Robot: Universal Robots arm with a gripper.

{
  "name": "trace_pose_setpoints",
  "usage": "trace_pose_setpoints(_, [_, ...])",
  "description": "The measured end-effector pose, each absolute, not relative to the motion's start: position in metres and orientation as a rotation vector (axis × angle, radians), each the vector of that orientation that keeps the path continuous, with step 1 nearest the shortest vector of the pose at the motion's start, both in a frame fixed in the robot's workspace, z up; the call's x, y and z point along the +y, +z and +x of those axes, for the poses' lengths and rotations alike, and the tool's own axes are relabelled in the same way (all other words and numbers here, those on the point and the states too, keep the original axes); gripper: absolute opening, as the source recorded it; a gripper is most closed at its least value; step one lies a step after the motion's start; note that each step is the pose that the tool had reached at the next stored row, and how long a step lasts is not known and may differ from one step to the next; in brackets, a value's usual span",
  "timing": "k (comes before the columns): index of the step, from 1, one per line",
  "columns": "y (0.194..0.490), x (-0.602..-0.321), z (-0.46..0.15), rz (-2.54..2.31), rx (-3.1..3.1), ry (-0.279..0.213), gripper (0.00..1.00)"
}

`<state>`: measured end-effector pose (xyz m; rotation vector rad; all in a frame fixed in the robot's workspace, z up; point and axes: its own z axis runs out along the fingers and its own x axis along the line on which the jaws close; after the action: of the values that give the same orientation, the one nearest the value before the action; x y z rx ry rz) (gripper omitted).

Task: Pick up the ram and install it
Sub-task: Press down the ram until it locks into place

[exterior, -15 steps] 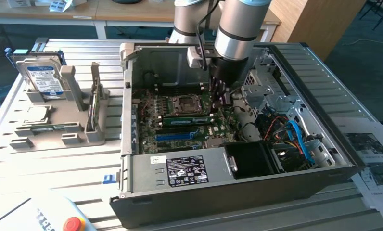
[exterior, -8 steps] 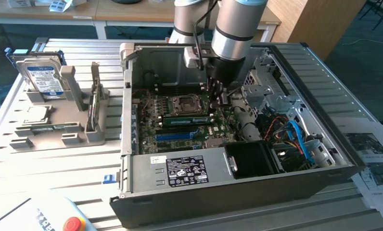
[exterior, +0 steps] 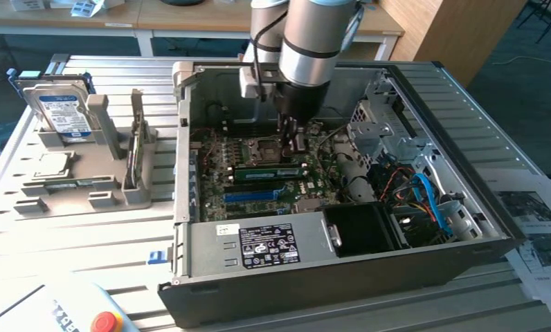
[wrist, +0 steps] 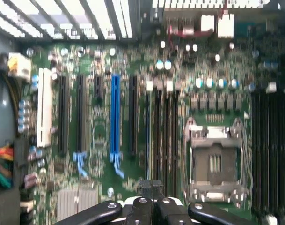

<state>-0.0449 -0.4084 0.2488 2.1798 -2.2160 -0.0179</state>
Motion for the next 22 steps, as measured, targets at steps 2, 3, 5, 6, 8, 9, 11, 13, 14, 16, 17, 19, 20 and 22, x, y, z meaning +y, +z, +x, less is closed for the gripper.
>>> trace_pose_setpoints(2, [0.249,-0.408,-0.054,2.18,-2.216,-0.018,0.1])
trace_pose_setpoints(3, [0.249,-0.408,-0.058,2.18,-2.216,-0.018,0.1])
trace_pose_setpoints(5, [0.249,-0.408,-0.065,2.18,-2.216,-0.018,0.1])
trace_pose_setpoints(6, [0.249,-0.408,-0.069,2.18,-2.216,-0.018,0.1])
trace_pose_setpoints(8, [0.249,-0.408,-0.073,2.18,-2.216,-0.018,0.1])
trace_pose_setpoints(9, [0.249,-0.408,-0.073,2.18,-2.216,-0.018,0.1])
trace_pose_setpoints(11, [0.249,-0.408,-0.073,2.18,-2.216,-0.018,0.1])
trace_pose_setpoints(13, [0.248,-0.408,-0.074,2.18,-2.216,-0.018,0.1])
trace_pose_setpoints(14, [0.248,-0.408,-0.074,2.18,-2.216,-0.018,0.1])
trace_pose_setpoints(16, [0.246,-0.408,-0.074,2.18,-2.216,-0.018,0.1])
trace_pose_setpoints(17, [0.245,-0.408,-0.074,2.18,-2.216,-0.018,0.1])
trace_pose_setpoints(19, [0.242,-0.408,-0.074,2.18,-2.216,-0.018,0.1])
trace_pose_setpoints(20, [0.241,-0.408,-0.074,2.18,-2.216,-0.018,0.1])
trace_pose_setpoints(22, [0.241,-0.408,-0.074,2.18,-2.216,-0.018,0.1])
